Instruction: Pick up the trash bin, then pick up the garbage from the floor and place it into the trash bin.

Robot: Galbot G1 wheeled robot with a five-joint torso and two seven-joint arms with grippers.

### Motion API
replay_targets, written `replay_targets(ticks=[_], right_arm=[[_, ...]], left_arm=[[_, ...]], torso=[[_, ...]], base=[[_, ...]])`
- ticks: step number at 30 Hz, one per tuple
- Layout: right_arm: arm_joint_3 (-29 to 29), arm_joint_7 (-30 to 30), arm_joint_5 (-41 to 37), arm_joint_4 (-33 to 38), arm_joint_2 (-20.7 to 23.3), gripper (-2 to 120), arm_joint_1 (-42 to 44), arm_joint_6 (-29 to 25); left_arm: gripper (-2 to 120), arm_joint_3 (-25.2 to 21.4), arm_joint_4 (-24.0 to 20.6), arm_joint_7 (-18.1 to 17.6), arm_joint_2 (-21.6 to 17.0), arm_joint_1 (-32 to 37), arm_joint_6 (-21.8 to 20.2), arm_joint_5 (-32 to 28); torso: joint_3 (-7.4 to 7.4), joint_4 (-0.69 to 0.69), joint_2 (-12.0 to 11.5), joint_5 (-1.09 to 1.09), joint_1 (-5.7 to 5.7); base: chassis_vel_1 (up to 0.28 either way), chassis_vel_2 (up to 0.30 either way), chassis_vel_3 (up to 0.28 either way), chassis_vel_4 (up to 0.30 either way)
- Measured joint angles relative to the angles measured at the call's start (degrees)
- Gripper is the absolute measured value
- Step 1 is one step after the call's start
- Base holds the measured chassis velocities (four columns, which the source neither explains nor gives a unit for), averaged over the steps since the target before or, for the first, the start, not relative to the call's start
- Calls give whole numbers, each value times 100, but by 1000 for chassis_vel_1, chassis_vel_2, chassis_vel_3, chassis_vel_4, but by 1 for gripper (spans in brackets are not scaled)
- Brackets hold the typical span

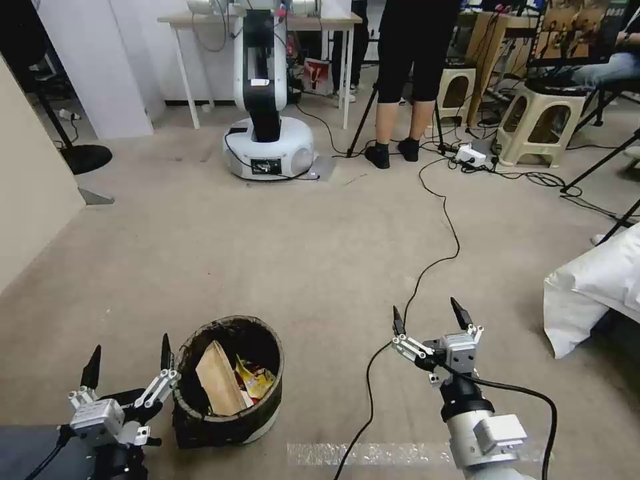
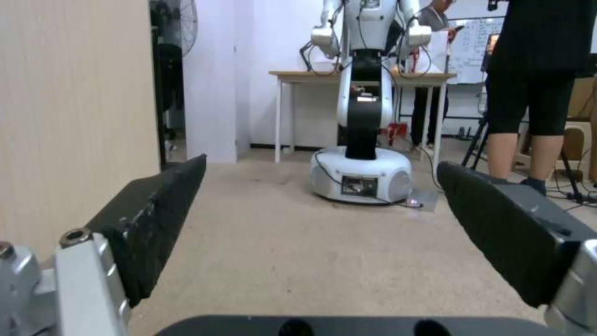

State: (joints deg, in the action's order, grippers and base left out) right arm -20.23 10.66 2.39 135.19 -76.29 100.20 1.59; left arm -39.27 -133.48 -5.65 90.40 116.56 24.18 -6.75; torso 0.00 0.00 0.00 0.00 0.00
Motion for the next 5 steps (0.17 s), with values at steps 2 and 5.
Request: replay_targets(ticks=[2,5], right_arm=[[0,1,-1,-1,1,100,-1,0],[0,2,-3,-2,2,100,-1,0]], left_arm=[[100,0,1,-1,0,-1,-3,-2],[100,0,2,-4,-2,-4,-8,-6]], torso=[[0,0,0,0,0],[0,0,0,0,0]], base=[[0,0,0,0],[0,0,0,0]])
